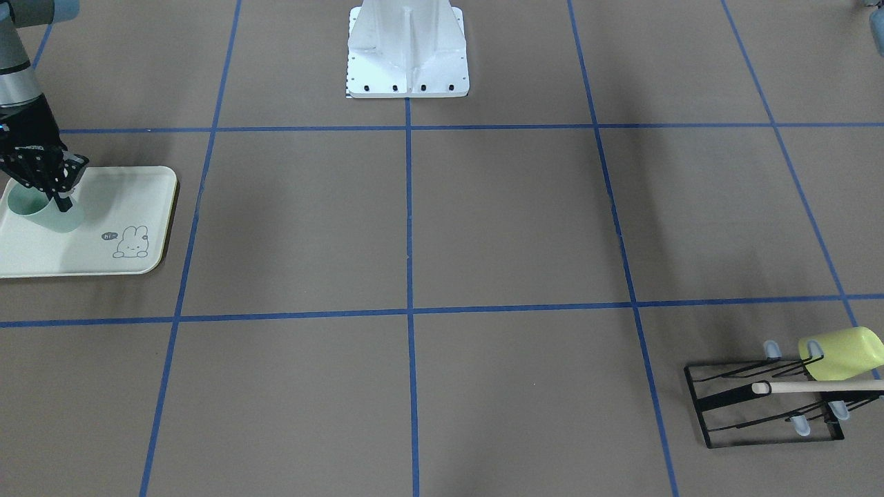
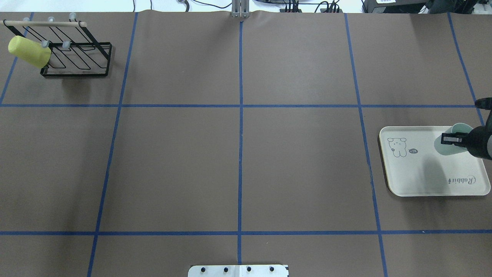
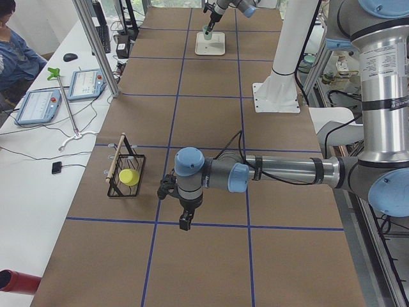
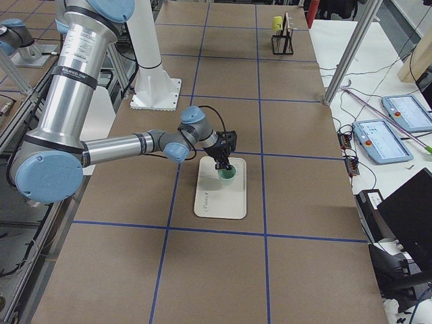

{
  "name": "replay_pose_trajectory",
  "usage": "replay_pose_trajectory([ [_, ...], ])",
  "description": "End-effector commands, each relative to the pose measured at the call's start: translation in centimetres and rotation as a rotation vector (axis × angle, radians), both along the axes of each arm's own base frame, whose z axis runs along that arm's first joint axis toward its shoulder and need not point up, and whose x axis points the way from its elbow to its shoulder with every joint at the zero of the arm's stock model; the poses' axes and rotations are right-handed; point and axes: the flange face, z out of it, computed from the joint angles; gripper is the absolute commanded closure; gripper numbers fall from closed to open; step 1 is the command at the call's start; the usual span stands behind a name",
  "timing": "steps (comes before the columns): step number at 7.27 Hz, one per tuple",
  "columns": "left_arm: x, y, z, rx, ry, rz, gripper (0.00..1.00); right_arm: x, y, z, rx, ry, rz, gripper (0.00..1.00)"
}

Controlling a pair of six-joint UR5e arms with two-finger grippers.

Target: Left arm grabs green cup and hands to right arm on tray

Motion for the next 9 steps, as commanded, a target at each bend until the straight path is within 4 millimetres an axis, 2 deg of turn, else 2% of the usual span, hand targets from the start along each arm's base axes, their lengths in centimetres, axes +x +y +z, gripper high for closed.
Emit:
replay_pose_trajectory([
  [1,0.0,0.0,0.0,-0.001,0.000,0.000,0.00,-1.0,1.1,1.3,-0.004,0.031,0.006,1.00],
  [2,0.0,0.0,0.0,-0.001,0.000,0.000,0.00,-1.1,1.1,1.6,-0.007,0.035,0.002,0.61],
  [3,0.0,0.0,-0.1,0.001,0.000,0.000,0.00,-1.3,1.1,2.1,-0.005,0.046,-0.003,0.01],
  [5,0.0,0.0,-0.1,0.001,0.000,0.000,0.00,-1.5,1.0,0.6,0.010,0.031,-0.037,0.00],
  [6,0.0,0.0,-0.1,0.001,0.000,0.000,0.00,0.5,0.0,-0.1,0.009,0.021,-0.086,0.00],
  [9,0.0,0.6,0.2,-0.006,0.001,0.001,0.00,9.9,-5.8,-1.7,-0.044,-0.005,-0.237,0.00],
])
